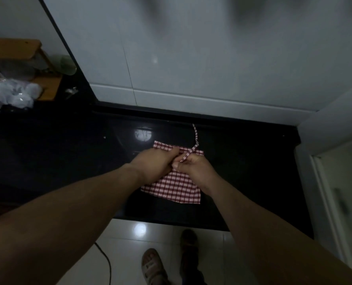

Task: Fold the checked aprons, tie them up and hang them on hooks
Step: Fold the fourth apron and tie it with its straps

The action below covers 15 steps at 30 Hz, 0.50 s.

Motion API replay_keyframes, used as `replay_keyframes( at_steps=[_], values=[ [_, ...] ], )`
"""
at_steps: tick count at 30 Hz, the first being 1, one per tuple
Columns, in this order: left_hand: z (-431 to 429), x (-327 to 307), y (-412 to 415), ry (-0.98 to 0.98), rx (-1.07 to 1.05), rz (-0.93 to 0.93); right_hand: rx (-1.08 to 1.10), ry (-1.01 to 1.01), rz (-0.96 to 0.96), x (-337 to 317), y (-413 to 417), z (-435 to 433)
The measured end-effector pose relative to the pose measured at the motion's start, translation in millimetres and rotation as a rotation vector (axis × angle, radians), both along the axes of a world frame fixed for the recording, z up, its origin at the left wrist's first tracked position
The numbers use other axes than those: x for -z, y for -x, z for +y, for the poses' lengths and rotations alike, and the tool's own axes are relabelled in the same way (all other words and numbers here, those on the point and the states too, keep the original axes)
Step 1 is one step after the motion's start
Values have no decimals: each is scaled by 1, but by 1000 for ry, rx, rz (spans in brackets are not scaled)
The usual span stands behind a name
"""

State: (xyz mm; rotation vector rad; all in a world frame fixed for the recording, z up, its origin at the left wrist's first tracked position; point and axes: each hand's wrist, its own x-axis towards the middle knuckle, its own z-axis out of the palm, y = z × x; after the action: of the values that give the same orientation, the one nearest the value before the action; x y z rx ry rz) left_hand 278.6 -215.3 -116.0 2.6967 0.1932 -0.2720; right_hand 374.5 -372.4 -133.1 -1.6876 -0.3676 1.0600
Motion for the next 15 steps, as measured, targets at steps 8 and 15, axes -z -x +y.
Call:
replay_keyframes(
  at_steps=[8, 15],
  values=[
    [-9, 8, 4, 74, -180, -22, 6, -37, 55, 1, -3, 0],
    [6, -6, -1, 315, -193, 120, -36, -46, 34, 1, -6, -2]
  ],
)
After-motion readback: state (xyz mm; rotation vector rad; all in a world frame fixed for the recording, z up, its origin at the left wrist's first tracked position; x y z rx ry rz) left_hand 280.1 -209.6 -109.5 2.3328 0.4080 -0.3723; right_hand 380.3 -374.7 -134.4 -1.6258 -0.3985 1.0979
